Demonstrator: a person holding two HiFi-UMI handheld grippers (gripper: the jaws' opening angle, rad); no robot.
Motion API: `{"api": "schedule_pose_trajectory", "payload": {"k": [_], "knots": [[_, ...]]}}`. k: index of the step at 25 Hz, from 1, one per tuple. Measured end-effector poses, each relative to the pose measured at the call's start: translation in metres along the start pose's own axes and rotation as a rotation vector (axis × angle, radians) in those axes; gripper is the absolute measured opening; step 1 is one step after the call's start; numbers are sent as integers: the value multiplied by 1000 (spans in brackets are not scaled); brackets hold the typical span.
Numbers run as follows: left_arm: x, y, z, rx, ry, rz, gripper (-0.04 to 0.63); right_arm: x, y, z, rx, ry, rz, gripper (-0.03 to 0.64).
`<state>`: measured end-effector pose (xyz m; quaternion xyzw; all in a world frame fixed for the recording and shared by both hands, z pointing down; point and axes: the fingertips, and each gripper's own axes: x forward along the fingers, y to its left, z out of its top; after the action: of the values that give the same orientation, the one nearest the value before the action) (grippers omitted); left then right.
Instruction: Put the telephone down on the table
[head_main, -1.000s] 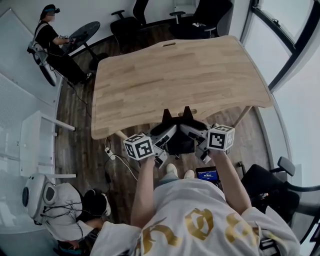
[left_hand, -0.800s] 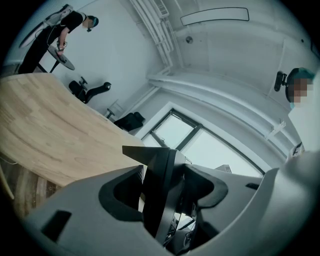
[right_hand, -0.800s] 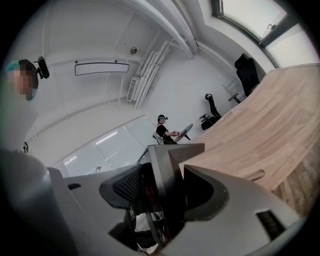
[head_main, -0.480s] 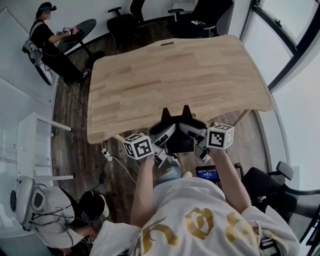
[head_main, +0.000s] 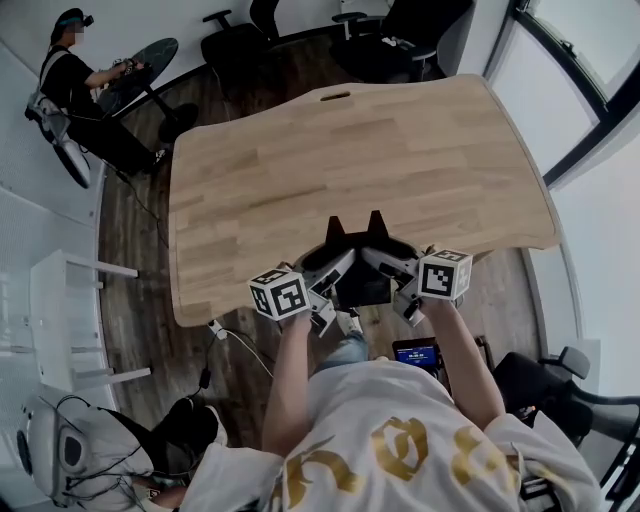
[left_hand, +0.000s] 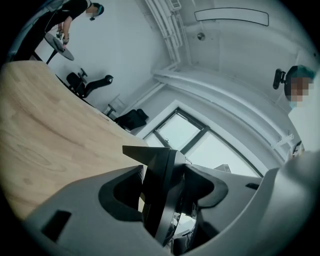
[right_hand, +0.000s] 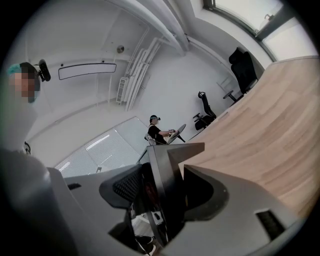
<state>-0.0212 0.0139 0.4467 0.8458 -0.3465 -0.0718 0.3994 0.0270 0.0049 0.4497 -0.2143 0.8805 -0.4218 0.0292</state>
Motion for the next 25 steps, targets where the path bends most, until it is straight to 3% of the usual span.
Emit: {"api": "schedule_pose_trajectory", "payload": {"k": [12,25], "knots": [[41,101,79,-47,49,-25,241,100,-66,58,30,2,-44,236],[73,109,112,-13,94,-91,241,108,-83,96,31,-86,-100,236]]}}
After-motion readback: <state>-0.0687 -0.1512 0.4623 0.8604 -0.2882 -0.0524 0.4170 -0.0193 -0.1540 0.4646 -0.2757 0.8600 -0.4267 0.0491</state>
